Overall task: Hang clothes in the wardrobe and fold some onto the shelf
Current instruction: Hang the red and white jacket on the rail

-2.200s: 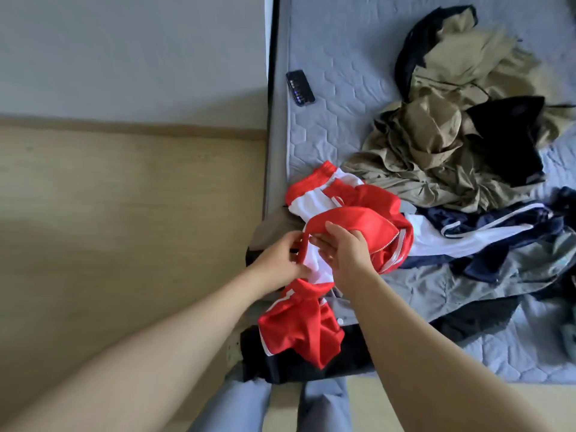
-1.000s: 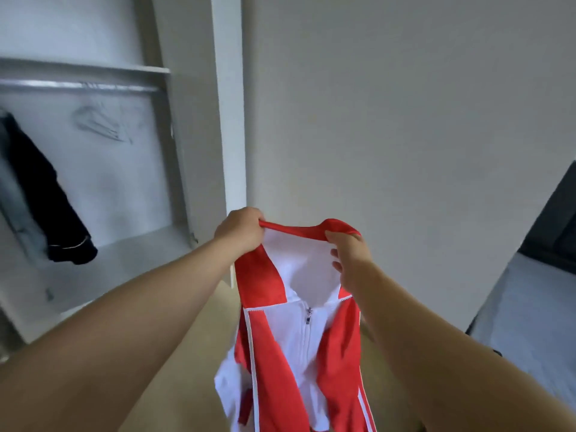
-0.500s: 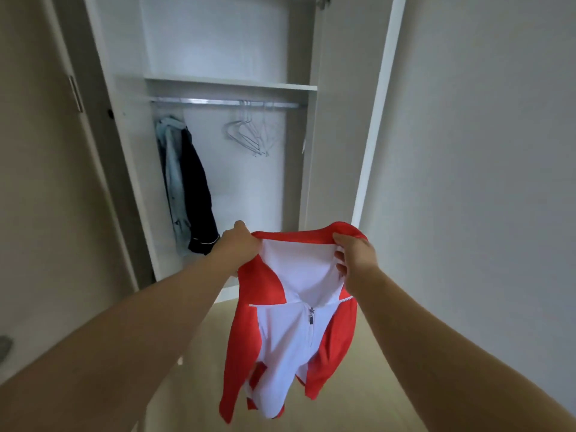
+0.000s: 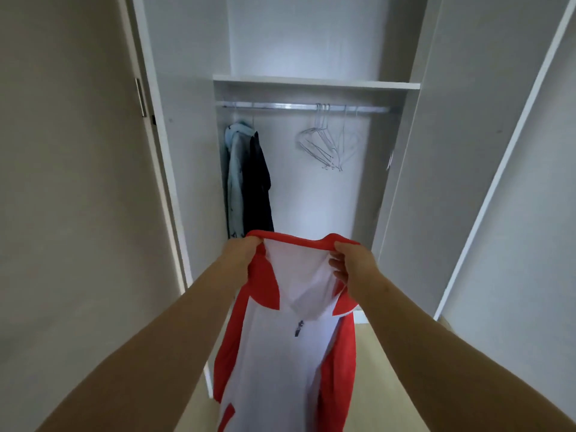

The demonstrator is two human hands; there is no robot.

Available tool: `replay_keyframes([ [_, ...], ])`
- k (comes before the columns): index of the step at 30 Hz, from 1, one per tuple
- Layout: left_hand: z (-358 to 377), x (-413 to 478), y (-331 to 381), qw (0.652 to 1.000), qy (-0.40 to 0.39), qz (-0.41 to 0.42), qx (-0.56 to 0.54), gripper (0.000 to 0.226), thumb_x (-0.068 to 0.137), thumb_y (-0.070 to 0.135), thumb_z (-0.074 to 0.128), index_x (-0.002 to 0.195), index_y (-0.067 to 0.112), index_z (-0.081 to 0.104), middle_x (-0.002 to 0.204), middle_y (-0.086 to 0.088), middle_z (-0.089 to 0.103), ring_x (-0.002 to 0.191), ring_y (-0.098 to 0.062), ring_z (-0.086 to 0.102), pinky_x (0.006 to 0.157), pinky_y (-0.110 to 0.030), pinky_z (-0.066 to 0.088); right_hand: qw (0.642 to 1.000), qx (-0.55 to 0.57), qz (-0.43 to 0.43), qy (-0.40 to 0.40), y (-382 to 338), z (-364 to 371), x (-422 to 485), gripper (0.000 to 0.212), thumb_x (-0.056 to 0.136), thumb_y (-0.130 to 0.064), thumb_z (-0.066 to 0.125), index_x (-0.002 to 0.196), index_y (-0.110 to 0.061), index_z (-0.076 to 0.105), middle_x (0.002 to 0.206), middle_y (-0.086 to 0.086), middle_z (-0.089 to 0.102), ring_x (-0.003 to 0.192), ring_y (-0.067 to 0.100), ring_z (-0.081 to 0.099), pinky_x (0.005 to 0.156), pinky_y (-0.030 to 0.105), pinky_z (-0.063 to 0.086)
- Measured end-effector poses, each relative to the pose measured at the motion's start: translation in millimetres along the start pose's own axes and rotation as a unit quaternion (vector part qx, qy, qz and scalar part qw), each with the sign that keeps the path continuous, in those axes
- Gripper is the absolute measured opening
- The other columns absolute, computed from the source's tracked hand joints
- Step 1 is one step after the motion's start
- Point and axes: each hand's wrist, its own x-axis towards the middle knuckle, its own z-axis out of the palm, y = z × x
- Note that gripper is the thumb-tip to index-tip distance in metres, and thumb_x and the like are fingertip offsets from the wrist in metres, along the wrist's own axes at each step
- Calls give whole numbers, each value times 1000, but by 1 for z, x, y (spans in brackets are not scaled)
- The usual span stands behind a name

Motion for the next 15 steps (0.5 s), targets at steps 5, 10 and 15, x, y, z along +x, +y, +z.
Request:
replay_keyframes([
  [5,55,62,39,995,62,2,-80,15,87,17,59,74,10,54,71,-8,54,65,-21,50,67,-32,44,997,-34,19,-64,-30,11,97,16,91,-12,52,76,-10,58,71,3,60,62,14,55,57,24,44],
  [10,69,100,59,988,106,13,-113,26,88,15,54,63,10,52,64,-6,49,59,-19,45,56,-27,37,989,-44,42,-133,-46,30,138,24,93,-13,45,72,-12,57,69,1,62,59,12,54,56,23,40],
  [15,115,158,86,989,76,37,-123,25,92,14,48,108,-1,60,77,-9,57,69,-21,56,86,-42,49,989,-64,27,-129,-67,37,199,22,90,-8,45,71,-11,56,70,3,64,60,14,55,57,24,41],
])
